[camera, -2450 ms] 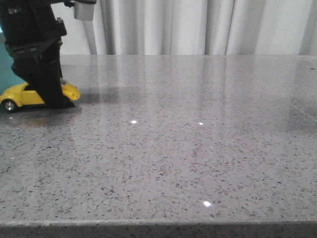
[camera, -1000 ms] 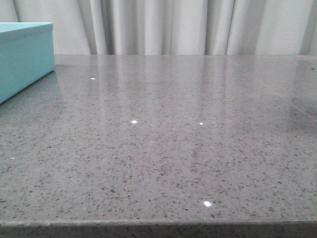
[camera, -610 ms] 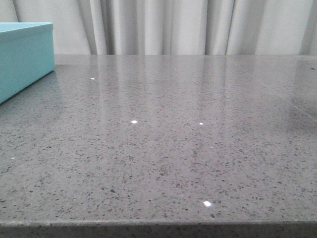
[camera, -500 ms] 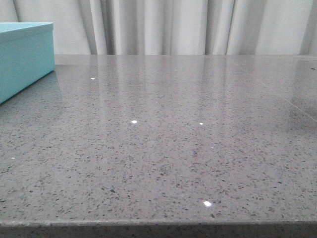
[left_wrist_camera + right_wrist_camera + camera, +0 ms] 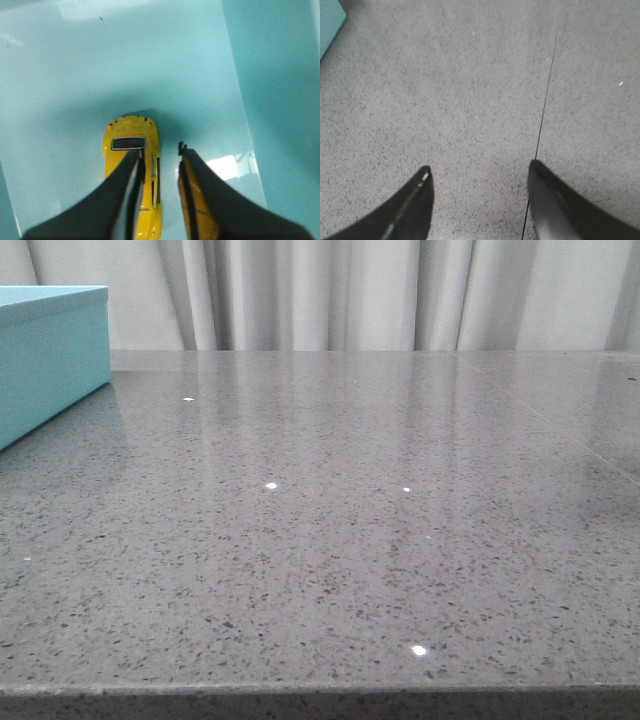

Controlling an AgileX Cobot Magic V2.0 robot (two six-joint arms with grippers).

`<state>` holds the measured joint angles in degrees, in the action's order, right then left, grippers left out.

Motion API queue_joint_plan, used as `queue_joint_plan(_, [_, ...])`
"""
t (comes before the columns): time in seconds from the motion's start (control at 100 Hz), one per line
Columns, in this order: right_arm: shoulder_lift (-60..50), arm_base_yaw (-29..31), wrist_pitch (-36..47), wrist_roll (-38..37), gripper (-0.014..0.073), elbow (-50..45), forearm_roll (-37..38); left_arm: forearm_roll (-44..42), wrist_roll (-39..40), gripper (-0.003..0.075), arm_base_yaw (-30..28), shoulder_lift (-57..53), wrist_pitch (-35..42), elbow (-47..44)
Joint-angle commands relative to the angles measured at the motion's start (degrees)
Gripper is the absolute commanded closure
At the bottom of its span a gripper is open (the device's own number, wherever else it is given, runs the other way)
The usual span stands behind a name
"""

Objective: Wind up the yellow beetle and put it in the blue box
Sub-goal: 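Lower the car into the blue box and open the left gripper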

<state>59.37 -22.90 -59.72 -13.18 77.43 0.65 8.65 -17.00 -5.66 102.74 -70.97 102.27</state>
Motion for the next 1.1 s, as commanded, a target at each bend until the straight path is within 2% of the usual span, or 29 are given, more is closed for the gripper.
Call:
queue_joint_plan(0.0, [-3.04,-0.07,3.92,0.85,0.0293,0.43,2.88,1.63,-0.67,0.0713,-0.03,-5.84,-0.96,1.93])
queue_joint_plan(0.03, [-3.87,-0.07,4.02,0.85,0.0327,-0.18,3.39,1.63,-0.67,0.0738,-0.03,-6.66,-1.23,1.93])
queue_joint_plan(0.29, [-13.2,-0.07,6.99,0.77,0.067,-11.59,4.11,2.01,-0.77,0.0739,-0.03,-15.65,-0.96,-0.65])
queue_joint_plan(0.62, [-26.96,-0.07,17.25,0.79,0.0661,-26.92,4.11,5.52,-0.77,0.0739,-0.03,-30.62,8.07,-15.76])
queue_joint_plan(1.09, [-41.16,-0.07,27.61,0.79,0.0661,-40.43,6.08,7.51,-0.77,0.0739,-0.03,-57.84,30.62,-51.68])
